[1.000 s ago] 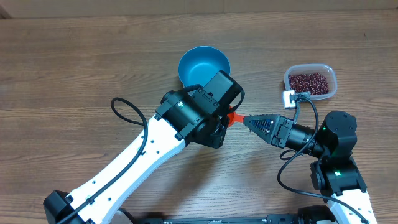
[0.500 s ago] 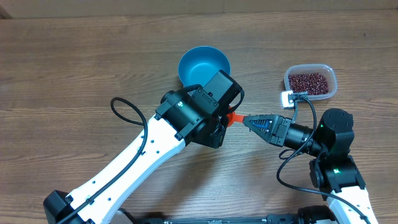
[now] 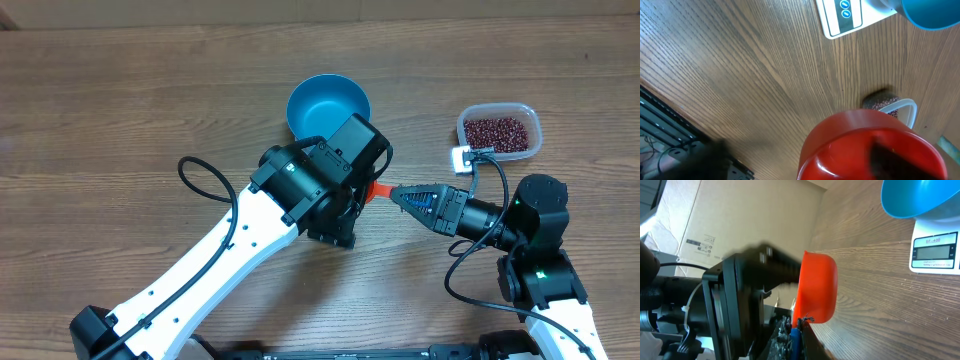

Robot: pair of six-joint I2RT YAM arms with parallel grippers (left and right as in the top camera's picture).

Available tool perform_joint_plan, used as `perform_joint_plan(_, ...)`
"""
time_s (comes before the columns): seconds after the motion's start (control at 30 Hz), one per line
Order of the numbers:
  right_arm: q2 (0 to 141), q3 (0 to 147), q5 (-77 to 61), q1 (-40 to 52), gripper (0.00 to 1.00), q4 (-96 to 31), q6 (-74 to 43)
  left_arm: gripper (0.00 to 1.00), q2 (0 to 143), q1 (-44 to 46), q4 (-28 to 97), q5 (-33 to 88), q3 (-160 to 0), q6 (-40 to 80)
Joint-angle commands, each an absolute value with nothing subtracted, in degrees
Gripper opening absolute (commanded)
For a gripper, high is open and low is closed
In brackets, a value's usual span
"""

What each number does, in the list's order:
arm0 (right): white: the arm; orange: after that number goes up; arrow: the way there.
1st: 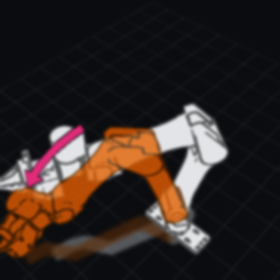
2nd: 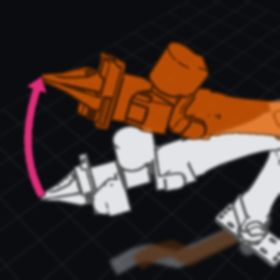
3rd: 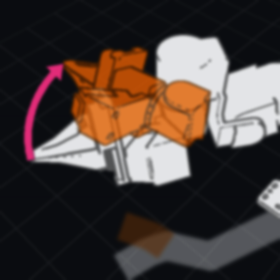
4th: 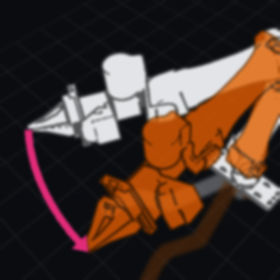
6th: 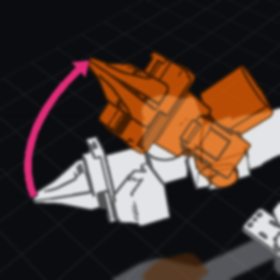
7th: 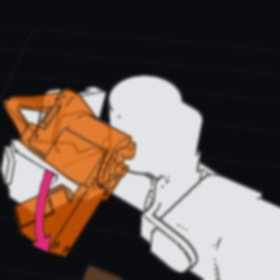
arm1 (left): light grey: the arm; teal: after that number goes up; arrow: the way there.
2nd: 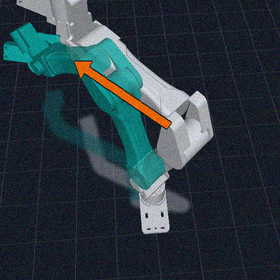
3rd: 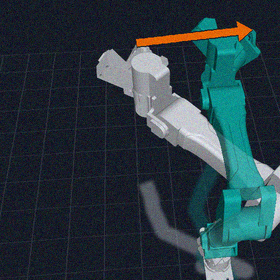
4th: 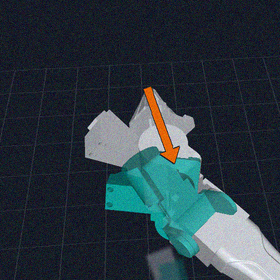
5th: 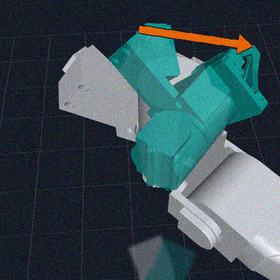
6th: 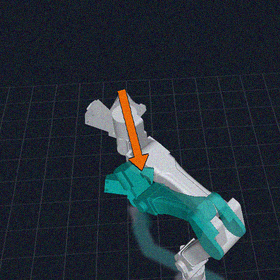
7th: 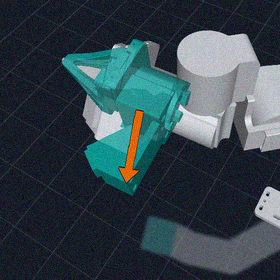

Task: Scoop item into bowl and weigh 150g on scale
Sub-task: 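Release the scoop from the left gripper and withdraw it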

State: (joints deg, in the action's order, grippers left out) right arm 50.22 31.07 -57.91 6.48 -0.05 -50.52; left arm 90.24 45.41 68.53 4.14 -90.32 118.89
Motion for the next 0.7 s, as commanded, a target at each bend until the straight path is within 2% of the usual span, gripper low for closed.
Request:
perform_joint_plan(0.0, 50.22, 32.23, -58.5, 6.81, 0.04, 0.08, -49.21, 1.0, 90.61, 45.78, 68.75, 4.12, -91.13, 119.11)
perform_joint_plan(0.33, 50.22, 32.23, -55.46, 6.81, 0.04, -2.04, -47.83, 1.0, 87.94, 45.67, 70.02, 3.99, -91.18, 118.17)
perform_joint_plan(0.67, 50.22, 32.23, -48.38, 6.74, 0.04, -7.09, -42.54, 0.99, 80.62, 45.65, 73.54, -0.64, -91.2, 109.8)
